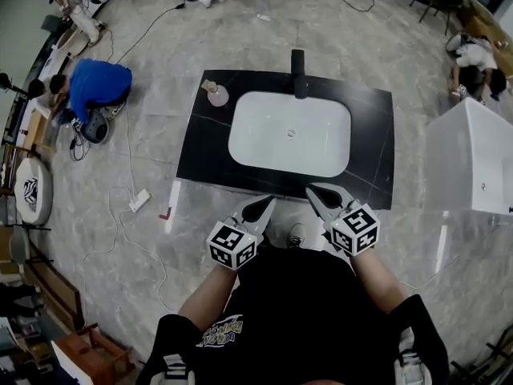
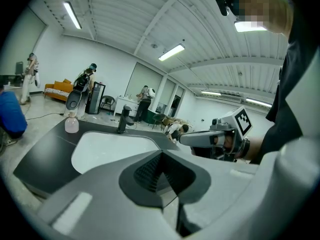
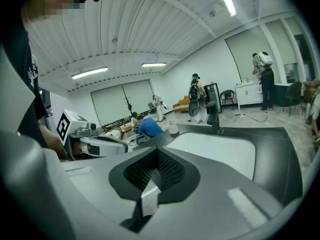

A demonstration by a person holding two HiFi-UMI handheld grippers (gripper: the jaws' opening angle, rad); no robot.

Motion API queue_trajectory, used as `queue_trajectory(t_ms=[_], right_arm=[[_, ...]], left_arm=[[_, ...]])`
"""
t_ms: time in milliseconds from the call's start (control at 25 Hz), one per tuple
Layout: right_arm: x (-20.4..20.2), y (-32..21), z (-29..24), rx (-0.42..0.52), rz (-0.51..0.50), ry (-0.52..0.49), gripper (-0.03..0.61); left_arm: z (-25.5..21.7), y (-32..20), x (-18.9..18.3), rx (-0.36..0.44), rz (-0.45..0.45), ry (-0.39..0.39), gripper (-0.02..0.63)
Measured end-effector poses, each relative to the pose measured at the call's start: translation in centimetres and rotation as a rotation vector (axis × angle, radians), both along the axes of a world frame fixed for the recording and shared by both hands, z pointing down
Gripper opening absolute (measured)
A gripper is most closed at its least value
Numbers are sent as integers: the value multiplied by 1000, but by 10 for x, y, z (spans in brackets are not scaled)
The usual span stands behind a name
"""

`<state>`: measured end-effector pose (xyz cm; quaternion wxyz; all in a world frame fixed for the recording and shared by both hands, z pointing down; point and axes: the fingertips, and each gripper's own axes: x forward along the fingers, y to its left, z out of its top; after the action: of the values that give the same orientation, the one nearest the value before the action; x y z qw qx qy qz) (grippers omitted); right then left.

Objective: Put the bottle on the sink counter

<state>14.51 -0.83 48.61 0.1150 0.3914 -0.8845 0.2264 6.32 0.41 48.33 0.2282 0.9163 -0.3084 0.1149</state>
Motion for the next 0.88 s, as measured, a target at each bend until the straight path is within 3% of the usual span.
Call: queue_trajectory(t_ms=[880], right_arm=[[-7, -5, 5, -27, -4, 7, 28]], left_arm=[[3, -14, 3, 0, 25, 18, 1]])
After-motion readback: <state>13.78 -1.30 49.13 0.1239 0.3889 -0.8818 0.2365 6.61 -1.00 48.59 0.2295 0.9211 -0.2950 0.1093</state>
